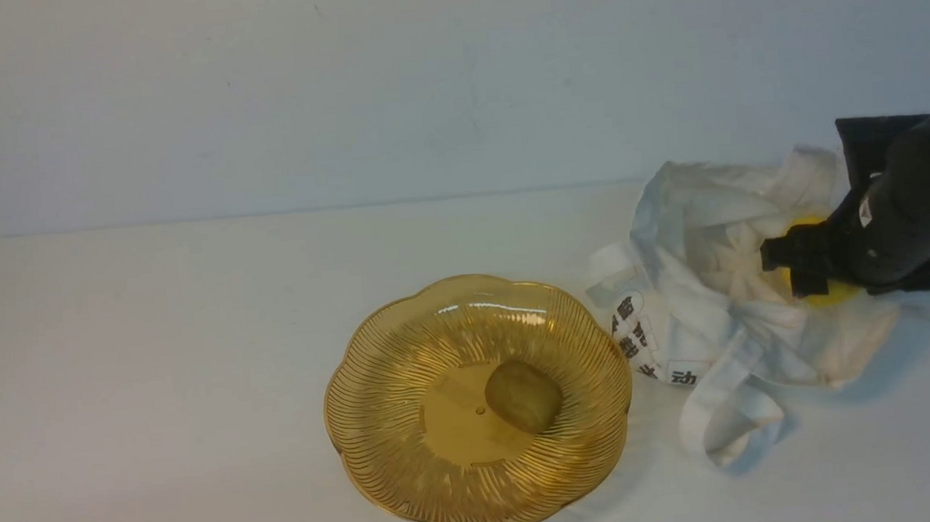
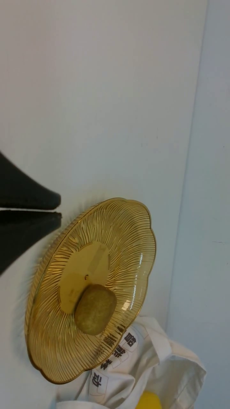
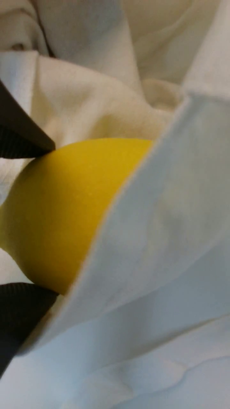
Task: Take the fruit out of the cloth bag on the white table and place them on a plate.
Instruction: 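Reach into the cloth bag and grasp the lemon with the right gripper, then move the lemon from the bag and place it in the dish with the right gripper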
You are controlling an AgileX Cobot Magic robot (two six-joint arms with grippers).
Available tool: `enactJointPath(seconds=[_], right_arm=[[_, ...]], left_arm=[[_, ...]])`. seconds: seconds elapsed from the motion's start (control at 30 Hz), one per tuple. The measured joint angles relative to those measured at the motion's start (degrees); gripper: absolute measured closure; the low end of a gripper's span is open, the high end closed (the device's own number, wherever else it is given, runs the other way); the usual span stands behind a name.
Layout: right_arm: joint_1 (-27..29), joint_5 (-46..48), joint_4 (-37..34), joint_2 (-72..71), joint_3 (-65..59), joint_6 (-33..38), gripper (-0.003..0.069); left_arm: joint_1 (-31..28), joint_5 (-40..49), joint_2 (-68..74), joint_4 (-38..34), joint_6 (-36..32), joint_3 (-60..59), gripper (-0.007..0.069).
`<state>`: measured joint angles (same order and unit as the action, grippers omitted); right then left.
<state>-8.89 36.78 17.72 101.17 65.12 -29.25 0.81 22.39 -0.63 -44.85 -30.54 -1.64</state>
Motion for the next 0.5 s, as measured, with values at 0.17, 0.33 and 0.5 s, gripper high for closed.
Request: enactJointPath(seconds=[0.17,0.33,0.5], right_arm=[[0.0,0.5,0.0,-4.5,0.0,0.0,0.0206],[0.0,5.2,-3.1,-9.3,0.0,2.3,0.0206],[0.0,13.4,-13.0,-11.9,0.0,11.5,0.0206]], left_arm=[[0.0,0.0,0.0,0.0,0.0,0.0,0.0632],[0.0,0.0,0.0,0.0,0.0,0.0,0.0632],[0.0,0.0,0.0,0.0,0.0,0.0,0.0632]])
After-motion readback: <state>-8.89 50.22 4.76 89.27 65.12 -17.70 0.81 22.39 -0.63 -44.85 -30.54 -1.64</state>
